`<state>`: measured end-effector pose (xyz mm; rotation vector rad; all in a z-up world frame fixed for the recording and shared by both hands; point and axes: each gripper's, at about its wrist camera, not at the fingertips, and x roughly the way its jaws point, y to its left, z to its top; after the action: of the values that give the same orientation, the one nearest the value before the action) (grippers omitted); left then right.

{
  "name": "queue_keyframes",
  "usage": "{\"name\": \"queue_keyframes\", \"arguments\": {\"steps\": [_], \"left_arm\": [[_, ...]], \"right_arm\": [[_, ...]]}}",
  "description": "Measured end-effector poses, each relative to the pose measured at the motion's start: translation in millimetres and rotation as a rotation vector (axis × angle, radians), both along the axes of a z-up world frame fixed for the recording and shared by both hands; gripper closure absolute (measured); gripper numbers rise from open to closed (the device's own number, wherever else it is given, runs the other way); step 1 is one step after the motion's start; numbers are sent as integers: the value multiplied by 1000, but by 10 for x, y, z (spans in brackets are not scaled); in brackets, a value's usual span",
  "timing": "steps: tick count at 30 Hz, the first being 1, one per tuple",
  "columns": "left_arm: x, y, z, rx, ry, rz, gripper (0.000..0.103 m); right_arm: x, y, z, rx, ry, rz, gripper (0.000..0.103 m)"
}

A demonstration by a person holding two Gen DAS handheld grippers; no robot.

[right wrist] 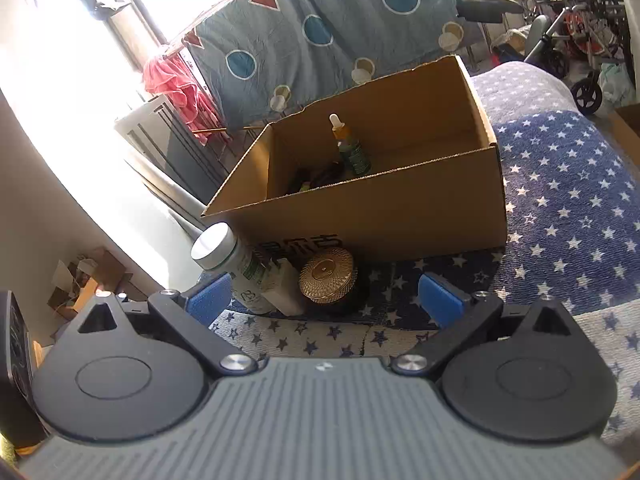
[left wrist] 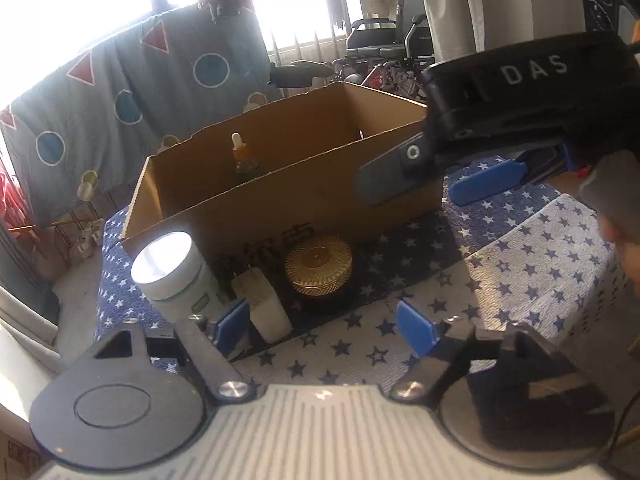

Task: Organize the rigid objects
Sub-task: 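Grasp the gold lidded jar with the right gripper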

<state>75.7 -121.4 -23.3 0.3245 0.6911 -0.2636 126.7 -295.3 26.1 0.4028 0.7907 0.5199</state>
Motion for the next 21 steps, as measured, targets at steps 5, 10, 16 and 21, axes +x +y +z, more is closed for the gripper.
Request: {"name": "queue_keyframes", "arguments": {"steps": [5,10,16,21], "left_arm": [[354,-90,-183,-16,72,-10,42],[587,-97,-278,-21,111,27,51],[672,-52,-334,-45,130,59,56],[613,-65,-321,-68,133,56,56]], "right_arm": [[516,165,-346,57,114,31,31],[869,293,-590,88,184,60,52],[1055,365,-789,105,231,62,72],[1024,339,-806,119,250,44,76]]}}
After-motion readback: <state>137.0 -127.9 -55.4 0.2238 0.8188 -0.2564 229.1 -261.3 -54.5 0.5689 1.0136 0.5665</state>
